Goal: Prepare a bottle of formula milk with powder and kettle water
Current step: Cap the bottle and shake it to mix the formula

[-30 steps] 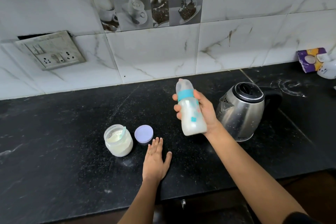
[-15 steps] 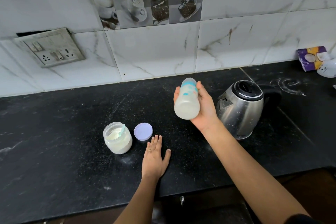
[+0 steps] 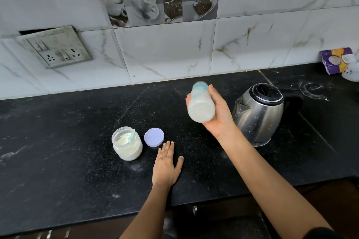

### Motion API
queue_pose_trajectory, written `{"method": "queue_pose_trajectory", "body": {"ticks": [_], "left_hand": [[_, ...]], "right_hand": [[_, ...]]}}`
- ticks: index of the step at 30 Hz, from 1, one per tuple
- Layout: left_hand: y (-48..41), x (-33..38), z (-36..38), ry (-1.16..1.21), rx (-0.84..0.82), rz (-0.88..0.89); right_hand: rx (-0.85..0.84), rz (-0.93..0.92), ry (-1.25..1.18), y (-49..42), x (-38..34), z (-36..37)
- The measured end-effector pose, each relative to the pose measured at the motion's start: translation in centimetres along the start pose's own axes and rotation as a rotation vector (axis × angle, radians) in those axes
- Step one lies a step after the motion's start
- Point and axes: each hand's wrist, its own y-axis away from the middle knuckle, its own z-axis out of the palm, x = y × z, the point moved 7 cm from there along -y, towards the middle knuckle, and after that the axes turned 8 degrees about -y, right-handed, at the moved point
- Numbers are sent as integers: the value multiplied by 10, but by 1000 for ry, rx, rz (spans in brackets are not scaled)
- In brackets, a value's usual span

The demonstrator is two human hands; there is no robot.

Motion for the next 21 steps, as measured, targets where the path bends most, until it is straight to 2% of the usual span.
{"method": "queue_pose_trajectory", "body": {"ticks": [3, 6, 8, 10, 12, 16, 19, 21], "left_hand": [[0, 0, 0, 1, 0, 1], [0, 0, 0, 1, 4, 0], [0, 0, 1, -1, 3, -2], [0, 0, 1, 1, 2, -7], [0, -1, 2, -1, 0, -8], [-1, -1, 3, -5, -8, -3], [0, -1, 3, -6, -9, -7], [-1, -2, 4, -7, -9, -7]], "right_hand": [[-206, 23, 4, 1, -8, 13], [-153, -74, -57, -11, -24, 6], [-134, -94, 14, -17, -27, -4], [-244, 31, 162, -10, -17, -2], [-335, 38, 297, 1, -16, 0], [-112, -119, 173, -9, -31, -17], [-235, 37, 312, 1, -15, -16], [-266, 45, 379, 4, -12, -16]]}}
